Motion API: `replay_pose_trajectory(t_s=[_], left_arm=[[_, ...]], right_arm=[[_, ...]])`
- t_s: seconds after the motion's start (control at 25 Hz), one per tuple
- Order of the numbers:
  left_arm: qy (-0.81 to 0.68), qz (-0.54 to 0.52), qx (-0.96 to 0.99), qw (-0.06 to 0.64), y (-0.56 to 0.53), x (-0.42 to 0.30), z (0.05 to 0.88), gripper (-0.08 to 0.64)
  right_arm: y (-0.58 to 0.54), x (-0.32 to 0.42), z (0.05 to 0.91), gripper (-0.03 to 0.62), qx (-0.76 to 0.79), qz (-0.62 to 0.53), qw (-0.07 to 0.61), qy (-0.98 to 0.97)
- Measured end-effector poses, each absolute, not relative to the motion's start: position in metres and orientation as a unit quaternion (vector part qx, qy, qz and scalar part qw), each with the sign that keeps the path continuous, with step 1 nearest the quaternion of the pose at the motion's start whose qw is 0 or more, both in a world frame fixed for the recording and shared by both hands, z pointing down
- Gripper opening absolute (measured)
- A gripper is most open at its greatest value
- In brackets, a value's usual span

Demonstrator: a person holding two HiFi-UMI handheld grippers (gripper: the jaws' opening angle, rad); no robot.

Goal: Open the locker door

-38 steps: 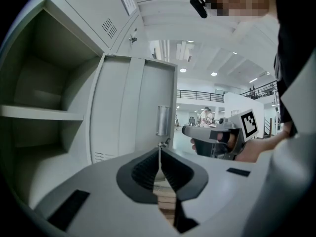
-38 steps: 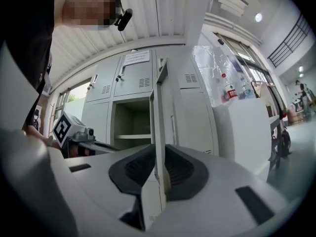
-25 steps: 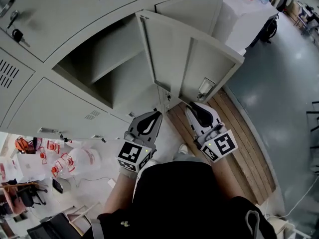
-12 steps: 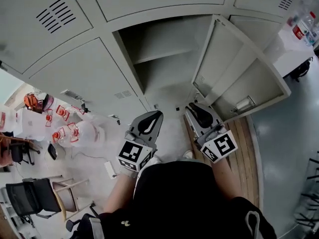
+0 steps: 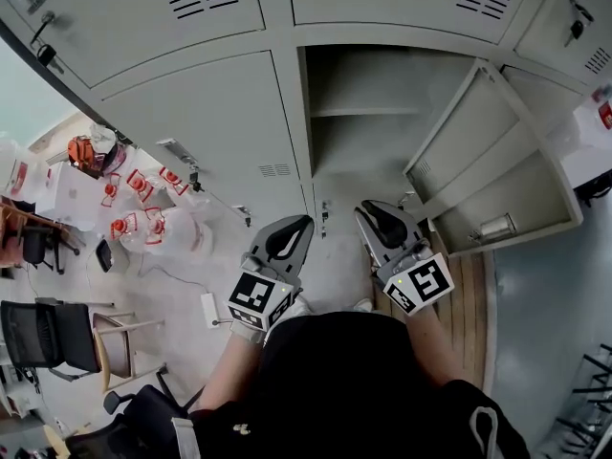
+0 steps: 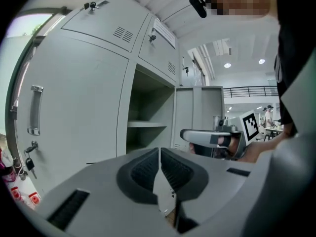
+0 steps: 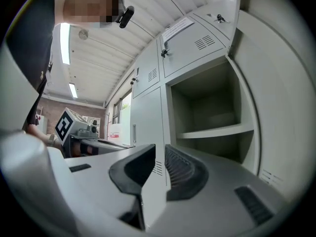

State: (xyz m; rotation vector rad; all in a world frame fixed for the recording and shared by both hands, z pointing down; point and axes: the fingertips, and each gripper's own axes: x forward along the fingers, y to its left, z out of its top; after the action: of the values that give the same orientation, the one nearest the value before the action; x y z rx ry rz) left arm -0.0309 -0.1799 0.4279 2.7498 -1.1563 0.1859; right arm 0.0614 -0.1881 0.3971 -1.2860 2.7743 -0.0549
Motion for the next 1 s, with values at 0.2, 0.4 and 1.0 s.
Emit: replay_pose_trajectory(t_s=[0.2,0.4,1.0], left_arm=[[-0.39,0.064,0.915,0.077,-0.176,-0.035,0.425,0.029],[-0.388,0.064,0.917,0.072,-0.178,-0.036,0.425,0.029],[-0.377,0.069,0.92,0.077,-0.179,-0.028,0.43,0.029]], right_arm=[[-0.187,0.055,0.396,0.064,-0.419,-0.01,0.032,0.908],[-0.188,0.054,0.403,0.06,-0.424,-0.012,0.023,0.905],[-0.187,0.066,0.402,0.06,-0.435,-0.013,0.023,0.9]])
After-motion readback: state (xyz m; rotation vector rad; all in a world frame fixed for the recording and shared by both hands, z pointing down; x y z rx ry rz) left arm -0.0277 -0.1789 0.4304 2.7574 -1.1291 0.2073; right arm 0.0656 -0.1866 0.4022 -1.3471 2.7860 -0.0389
